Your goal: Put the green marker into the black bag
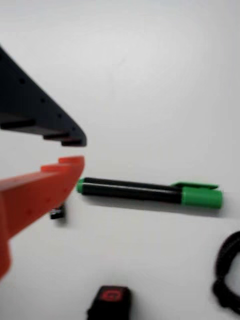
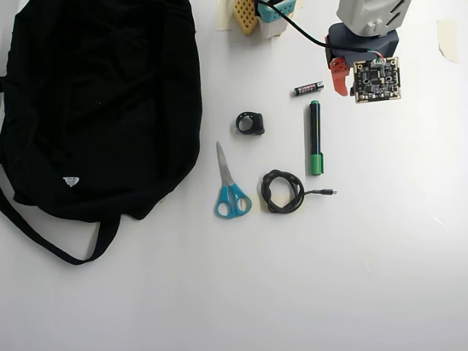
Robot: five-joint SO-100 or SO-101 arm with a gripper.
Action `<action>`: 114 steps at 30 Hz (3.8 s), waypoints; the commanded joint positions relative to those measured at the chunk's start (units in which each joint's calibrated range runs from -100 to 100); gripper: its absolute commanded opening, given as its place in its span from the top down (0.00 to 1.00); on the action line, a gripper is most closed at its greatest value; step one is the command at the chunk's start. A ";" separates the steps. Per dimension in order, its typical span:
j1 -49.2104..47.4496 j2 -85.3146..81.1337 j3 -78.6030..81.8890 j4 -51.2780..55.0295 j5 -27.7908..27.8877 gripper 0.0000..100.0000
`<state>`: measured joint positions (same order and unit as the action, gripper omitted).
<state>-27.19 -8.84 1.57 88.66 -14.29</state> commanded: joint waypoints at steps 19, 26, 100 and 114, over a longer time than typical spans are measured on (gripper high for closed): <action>0.41 2.53 4.81 2.21 -1.60 0.83; 0.93 6.27 4.36 -0.81 -1.60 0.83; 0.63 28.18 -3.01 -9.25 0.97 0.75; 0.71 29.26 -1.93 -9.25 -0.19 0.75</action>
<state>-26.67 20.05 0.08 79.91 -14.29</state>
